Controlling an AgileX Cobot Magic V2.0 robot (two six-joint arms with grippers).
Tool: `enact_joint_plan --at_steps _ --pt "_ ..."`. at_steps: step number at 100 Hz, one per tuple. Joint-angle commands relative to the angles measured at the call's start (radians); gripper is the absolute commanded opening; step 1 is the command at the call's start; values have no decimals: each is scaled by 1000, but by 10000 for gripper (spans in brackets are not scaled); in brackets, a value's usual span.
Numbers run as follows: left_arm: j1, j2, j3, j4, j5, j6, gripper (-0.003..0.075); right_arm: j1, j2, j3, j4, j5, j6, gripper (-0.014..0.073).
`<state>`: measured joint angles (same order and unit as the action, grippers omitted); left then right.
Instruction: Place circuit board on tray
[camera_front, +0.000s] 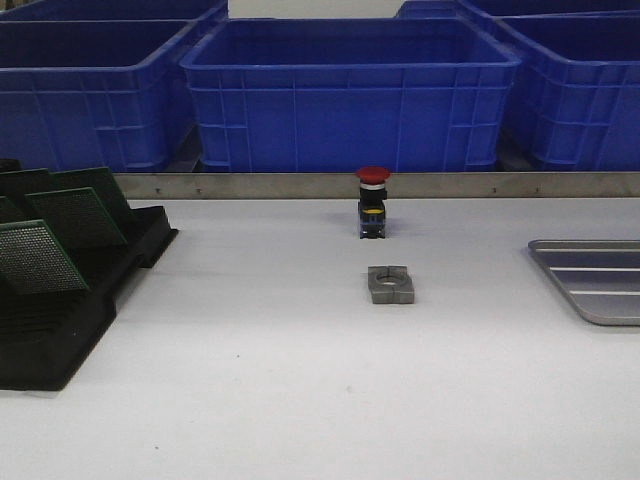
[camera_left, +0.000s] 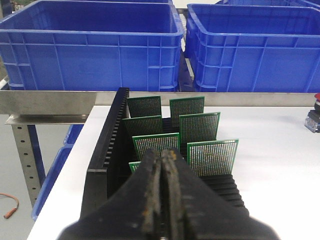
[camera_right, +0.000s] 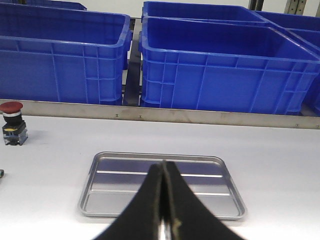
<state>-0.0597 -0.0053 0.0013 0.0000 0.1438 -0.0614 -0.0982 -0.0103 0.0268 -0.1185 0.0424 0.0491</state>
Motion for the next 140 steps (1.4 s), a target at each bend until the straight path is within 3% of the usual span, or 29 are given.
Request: enact_joint_plan --at_steps 1,21,36,70,84,110,127,140 --pt "1 -31 47 8 -77 -9 -20 -1 -27 -12 -10 -75 -1 -61" --pt "1 -31 47 0 -111 -9 -20 -1 -27 -12 -10 -75 -1 -61" --pt "1 -31 43 -87 -240 -9 -20 -1 -27 -12 -10 -75 -1 -61" --pt "1 -31 -79 -190 -155 -9 -20 -1 -27 -12 -10 -75 -1 -61" --pt "1 -28 -172 -174 8 -9 -20 -1 -27 -12 -10 -75 -1 -61" --pt "1 99 -399 -165 464 41 -20 -1 -27 -12 -10 -75 -1 -61" --pt "1 247 -500 -162 598 146 -20 -1 -27 -12 -10 -75 -1 -61" --pt "1 371 -559 -162 613 163 -12 -1 -27 -12 -10 -75 -1 -61"
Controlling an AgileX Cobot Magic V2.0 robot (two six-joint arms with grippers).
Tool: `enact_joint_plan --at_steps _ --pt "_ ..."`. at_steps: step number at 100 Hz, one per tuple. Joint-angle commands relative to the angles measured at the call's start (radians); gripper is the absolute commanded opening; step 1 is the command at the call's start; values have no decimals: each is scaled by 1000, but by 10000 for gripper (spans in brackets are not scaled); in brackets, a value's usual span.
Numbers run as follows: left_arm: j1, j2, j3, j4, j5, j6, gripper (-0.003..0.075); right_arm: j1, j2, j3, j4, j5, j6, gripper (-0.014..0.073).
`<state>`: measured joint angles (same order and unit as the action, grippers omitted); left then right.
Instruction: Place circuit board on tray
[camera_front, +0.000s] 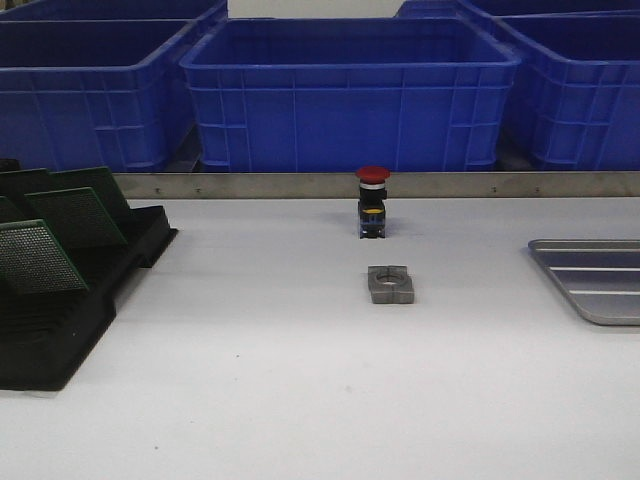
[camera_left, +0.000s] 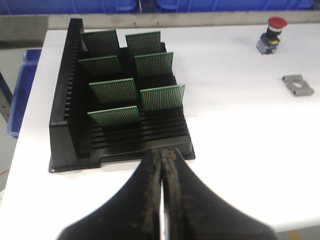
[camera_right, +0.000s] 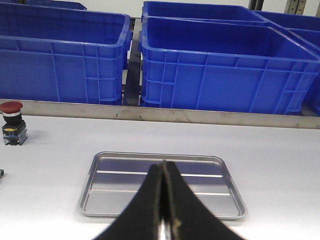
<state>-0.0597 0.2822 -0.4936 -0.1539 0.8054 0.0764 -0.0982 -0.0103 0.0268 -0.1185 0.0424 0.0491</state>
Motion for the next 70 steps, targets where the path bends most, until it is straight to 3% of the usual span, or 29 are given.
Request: enact_joint_plan --at_steps 1,10,21,25,32,46,55,70 --pt "1 90 -69 -8 -46 32 -8 -1 -27 -12 -10 -75 -1 -61" --pt "1 168 -93 -11 -41 157 71 -1 -27 -12 -10 -75 -1 -61" --pt "1 241 -105 -11 -41 316 233 -1 -27 -12 -10 -75 -1 -61" --pt "1 262 -106 -11 -39 433 314 -1 -27 -12 -10 -75 -1 -61" --pt "1 291 -107 -30 -32 637 376 -1 -27 -12 -10 -75 -1 -61" --pt "1 347 -108 -94 -36 1006 365 -1 -27 -12 -10 -75 -1 -61" --pt "1 396 -108 -100 -66 1170 365 -1 -27 -12 -10 -75 -1 -61" --pt "1 503 -126 -79 -111 1267 365 -1 -27 -12 -10 -75 -1 -61"
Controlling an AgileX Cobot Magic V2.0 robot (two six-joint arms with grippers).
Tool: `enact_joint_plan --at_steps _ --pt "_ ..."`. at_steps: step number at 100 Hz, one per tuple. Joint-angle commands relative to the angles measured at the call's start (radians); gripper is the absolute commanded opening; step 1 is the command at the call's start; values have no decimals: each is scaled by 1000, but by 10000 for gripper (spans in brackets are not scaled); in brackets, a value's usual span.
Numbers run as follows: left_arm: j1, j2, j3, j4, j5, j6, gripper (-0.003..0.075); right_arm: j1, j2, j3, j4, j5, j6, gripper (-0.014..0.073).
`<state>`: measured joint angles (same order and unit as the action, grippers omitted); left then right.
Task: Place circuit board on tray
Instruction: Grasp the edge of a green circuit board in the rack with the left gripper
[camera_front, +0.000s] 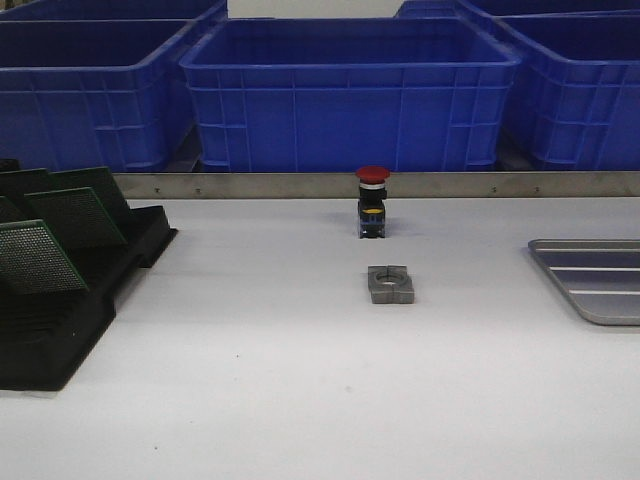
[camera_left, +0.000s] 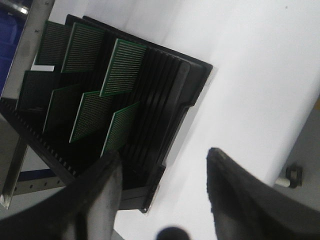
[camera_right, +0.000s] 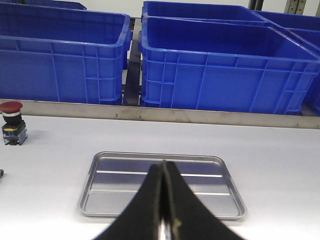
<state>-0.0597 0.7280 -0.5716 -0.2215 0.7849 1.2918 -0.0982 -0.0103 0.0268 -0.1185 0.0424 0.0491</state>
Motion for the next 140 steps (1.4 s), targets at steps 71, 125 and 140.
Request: enact_joint_plan --at_steps 71,125,140 --pt "1 600 -247 22 -218 52 365 -1 -27 -12 -10 -75 -1 -61" --pt "25 737 -271 106 -251 49 78 -1 -27 -12 -10 -75 -1 -61" --pt "25 737 -271 134 -251 49 -20 -1 -27 -12 -10 -75 -1 -61"
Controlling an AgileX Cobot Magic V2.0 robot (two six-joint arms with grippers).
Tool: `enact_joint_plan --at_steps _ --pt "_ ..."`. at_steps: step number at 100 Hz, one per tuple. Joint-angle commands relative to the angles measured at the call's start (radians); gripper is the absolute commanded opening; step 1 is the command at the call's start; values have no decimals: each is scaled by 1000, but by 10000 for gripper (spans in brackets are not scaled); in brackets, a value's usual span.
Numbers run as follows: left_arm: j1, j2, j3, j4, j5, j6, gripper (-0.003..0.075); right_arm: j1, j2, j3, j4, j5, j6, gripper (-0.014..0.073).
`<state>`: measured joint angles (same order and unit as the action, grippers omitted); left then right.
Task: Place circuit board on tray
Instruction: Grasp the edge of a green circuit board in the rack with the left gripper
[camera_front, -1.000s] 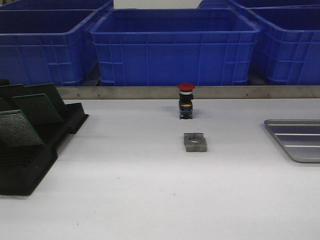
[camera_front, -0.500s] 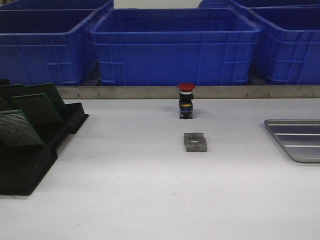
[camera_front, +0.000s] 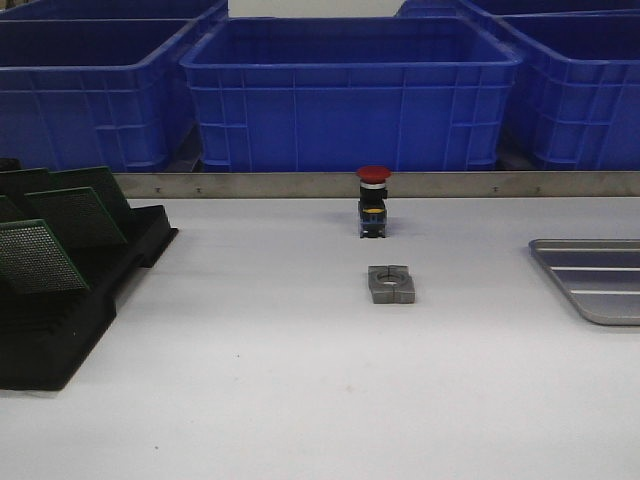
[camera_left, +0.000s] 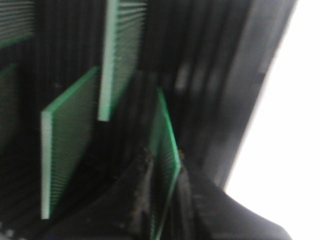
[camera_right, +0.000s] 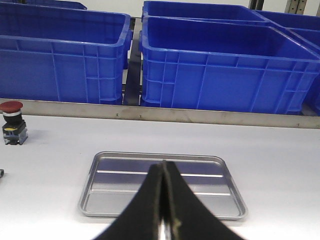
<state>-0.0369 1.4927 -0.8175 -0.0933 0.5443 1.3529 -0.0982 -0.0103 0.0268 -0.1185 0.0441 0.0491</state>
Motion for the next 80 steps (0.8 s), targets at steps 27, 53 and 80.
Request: enact_joint_plan --at_steps 27,53,80 --pt "1 -119 -25 53 26 -12 -20 -1 -27 -12 -10 -76 -1 -61" --pt "1 -291 -25 43 94 -12 -20 -1 -27 -12 -10 -76 -1 -61" --pt "1 -381 -25 -158 277 -10 -20 -1 -27 -12 -10 -76 -1 -61"
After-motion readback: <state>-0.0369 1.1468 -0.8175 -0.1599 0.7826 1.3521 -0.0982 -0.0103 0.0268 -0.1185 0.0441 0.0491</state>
